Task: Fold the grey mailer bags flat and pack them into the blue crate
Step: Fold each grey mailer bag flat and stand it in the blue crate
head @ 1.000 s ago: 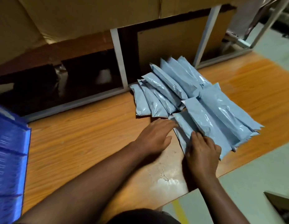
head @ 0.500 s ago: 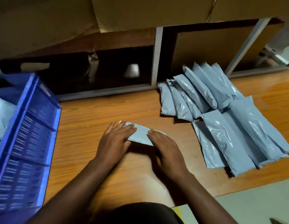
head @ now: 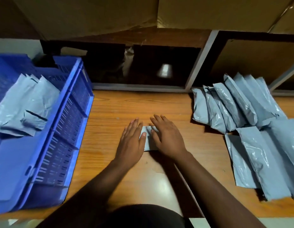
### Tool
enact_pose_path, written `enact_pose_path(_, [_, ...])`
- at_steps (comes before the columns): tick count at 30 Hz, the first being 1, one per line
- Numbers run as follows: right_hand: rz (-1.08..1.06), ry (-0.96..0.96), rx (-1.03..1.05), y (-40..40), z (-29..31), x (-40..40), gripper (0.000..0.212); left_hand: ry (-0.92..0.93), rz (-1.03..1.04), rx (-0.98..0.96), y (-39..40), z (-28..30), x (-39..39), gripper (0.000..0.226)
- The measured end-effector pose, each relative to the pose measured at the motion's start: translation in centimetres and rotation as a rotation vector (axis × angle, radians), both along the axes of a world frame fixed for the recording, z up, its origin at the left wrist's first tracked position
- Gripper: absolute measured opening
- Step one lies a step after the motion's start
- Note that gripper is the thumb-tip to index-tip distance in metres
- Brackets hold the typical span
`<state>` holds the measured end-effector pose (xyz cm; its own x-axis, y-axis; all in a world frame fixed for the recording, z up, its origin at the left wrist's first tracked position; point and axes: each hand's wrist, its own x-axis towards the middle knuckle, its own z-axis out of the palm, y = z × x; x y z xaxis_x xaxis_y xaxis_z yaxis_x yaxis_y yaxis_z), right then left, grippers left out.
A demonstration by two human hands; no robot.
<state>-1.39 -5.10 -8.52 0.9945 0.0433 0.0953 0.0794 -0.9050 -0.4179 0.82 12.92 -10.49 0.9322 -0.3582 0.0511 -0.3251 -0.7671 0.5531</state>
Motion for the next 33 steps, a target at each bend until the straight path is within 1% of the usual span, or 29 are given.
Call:
enact_pose_path(1, [-0.004,0.029,-0.099,0.6,-0.9,0.9,0.061,-0.002,-0.017,0.062,-0.6,-0.3,0.7,0.069])
enact_pose_path(2, [-0.015,0.081,-0.157,1.1,-1.8,1.4,0.063,-0.007,-0.04,0.141,-1.2,-0.6,1.2,0.075])
enact_pose_path(4, [-0.053,0.137,-0.207,1.5,-3.6,1.5,0.064,-0.008,-0.071,0.268,-1.7,-1.4,1.8,0.081])
enact_pose_path(5, [-0.07,0.135,-0.214,1.6,-4.2,1.4,0.062,-0.008,-0.074,0.285,-1.7,-1.8,2.1,0.081])
enact_pose_path(9, [-0.096,0.1,-0.212,1.7,-4.4,1.5,0.055,-0.035,-0.074,0.264,-1.5,-2.7,2.3,0.072])
enact_pose_path(16, [-0.106,0.102,-0.271,2.0,-5.0,1.9,0.055,-0.053,-0.053,0.36,-2.4,-3.1,2.4,0.065])
enact_pose_path(24, [-0.126,0.112,-0.26,2.2,-5.2,2.1,0.057,-0.025,-0.087,0.435,-2.8,-2.8,2.9,0.071])
enact_pose_path(28, [-0.151,0.126,-0.223,2.5,-5.1,2.1,0.058,-0.024,-0.09,0.39,-2.6,-2.6,3.0,0.073])
enact_pose_path(31, [-0.17,0.144,-0.164,2.7,-4.8,1.7,0.06,-0.034,-0.117,0.349,-2.0,-2.8,3.2,0.063])
enact_pose_path(33, [-0.199,0.152,-0.033,2.2,-3.9,2.1,0.058,0.0,-0.134,0.27,-1.5,-2.3,3.6,0.063])
